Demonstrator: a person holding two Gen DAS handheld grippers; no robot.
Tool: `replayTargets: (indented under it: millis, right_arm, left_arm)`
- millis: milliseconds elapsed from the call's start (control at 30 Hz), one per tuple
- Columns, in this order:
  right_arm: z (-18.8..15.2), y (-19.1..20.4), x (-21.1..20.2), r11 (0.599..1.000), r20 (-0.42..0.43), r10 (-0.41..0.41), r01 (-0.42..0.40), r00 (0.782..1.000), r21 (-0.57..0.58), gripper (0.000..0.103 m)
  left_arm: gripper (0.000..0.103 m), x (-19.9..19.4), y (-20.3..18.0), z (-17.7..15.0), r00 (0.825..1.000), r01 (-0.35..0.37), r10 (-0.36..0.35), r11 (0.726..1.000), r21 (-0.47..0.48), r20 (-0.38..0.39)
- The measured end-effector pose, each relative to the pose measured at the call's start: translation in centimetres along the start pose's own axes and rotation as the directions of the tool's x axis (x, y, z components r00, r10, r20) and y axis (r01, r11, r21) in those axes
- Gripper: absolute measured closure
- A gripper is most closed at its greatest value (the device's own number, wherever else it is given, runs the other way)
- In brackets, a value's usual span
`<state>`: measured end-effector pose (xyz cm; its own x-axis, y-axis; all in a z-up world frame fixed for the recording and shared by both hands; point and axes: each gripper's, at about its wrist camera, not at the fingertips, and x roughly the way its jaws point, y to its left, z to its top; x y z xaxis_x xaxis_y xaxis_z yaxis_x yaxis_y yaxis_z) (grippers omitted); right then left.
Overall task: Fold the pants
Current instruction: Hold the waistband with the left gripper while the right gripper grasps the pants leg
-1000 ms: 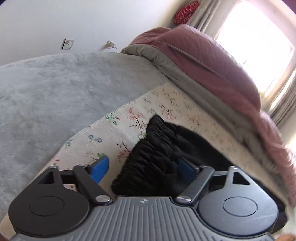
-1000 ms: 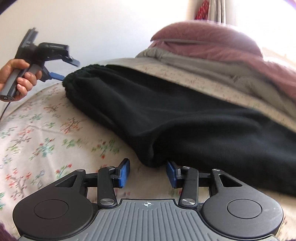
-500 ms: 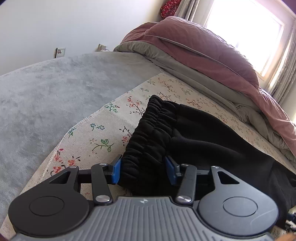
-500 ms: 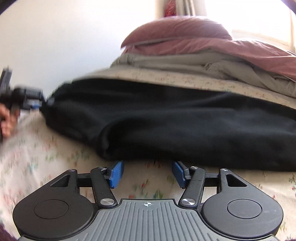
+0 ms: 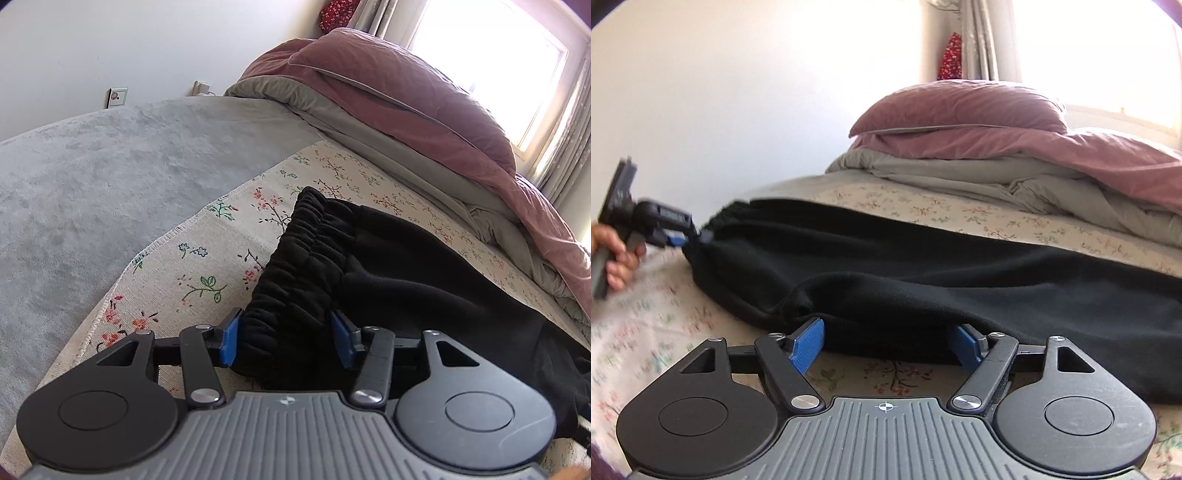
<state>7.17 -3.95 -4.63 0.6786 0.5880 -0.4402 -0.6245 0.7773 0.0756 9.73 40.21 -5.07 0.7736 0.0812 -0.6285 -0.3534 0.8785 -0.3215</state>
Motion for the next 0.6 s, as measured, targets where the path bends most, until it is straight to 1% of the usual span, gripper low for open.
replayTargets:
  millis: [100,133,167,233,267,300,333,367,400,433,467,500,533,600]
  right_arm:
    - [0.5,-0.1,-0.1,1.0,0.017,0.013,-0.013,1.0,0.012,0.026]
    - [0.6,0.0,0.0,1.0,0.017,0.027,-0.027,0.999,0.006,0.023]
    - [0.7,0.2,0.2,0.999,0.016,0.039,-0.039,0.999,-0.006,0.02]
    - [0.8,1.0,0.7,0.997,0.0,0.053,-0.053,0.999,-0.05,0.019]
    - [0.8,1.5,1.2,0.995,-0.02,0.071,-0.073,0.997,-0.072,0.015]
    - [0.7,1.8,1.8,0.988,-0.059,0.124,-0.128,0.991,-0.083,0.014]
    - [0.4,2.1,2.6,0.979,-0.109,0.175,-0.185,0.979,-0.086,0.014]
    - [0.2,2.6,3.4,0.973,-0.155,0.194,-0.21,0.969,-0.097,0.014]
    - [-0.1,3.1,3.9,0.972,-0.175,0.18,-0.202,0.968,-0.12,0.014]
    - [-0.3,3.4,4.2,0.973,-0.167,0.162,-0.185,0.973,-0.135,0.014]
    - [-0.4,3.4,4.4,0.976,-0.155,0.16,-0.18,0.975,-0.124,0.014]
    - [-0.2,3.3,4.6,0.979,-0.138,0.172,-0.185,0.975,-0.086,0.014]
    - [0.0,3.1,4.6,0.978,-0.118,0.203,-0.208,0.972,-0.03,0.014]
    - [0.2,3.0,4.7,0.958,-0.086,0.285,-0.28,0.955,0.062,0.014]
  left_arm:
    - [0.025,0.0,0.1,0.1,1.0,0.004,-0.004,1.0,-0.001,-0.005]
    - [0.025,0.0,0.1,0.1,1.0,0.004,-0.004,1.0,-0.004,-0.005]
    - [0.024,0.1,0.1,0.1,1.0,0.005,-0.005,1.0,-0.006,-0.006]
    - [0.024,0.1,0.0,0.1,1.0,0.003,-0.003,1.0,-0.004,-0.005]
    - [0.024,0.1,0.0,0.1,1.0,0.002,-0.002,1.0,-0.004,-0.004]
    - [0.024,0.1,0.1,0.1,1.0,0.003,-0.003,1.0,-0.007,-0.005]
    - [0.024,0.1,0.1,0.1,1.0,0.006,-0.006,1.0,-0.01,-0.005]
    - [0.024,0.1,0.1,0.1,1.0,0.008,-0.008,1.0,-0.009,-0.005]
    - [0.024,0.1,0.1,0.1,1.0,0.009,-0.009,1.0,-0.005,-0.004]
    - [0.024,0.1,0.1,0.1,1.0,0.01,-0.01,1.0,-0.003,-0.004]
    - [0.024,0.2,0.2,0.1,1.0,0.011,-0.011,1.0,-0.005,-0.005]
    - [0.024,0.2,0.2,0.1,1.0,0.013,-0.013,1.0,-0.01,-0.007]
    - [0.024,0.2,0.3,0.2,1.0,0.014,-0.014,1.0,-0.014,-0.009]
    - [0.024,0.2,0.3,0.2,1.0,0.014,-0.014,1.0,-0.014,-0.01]
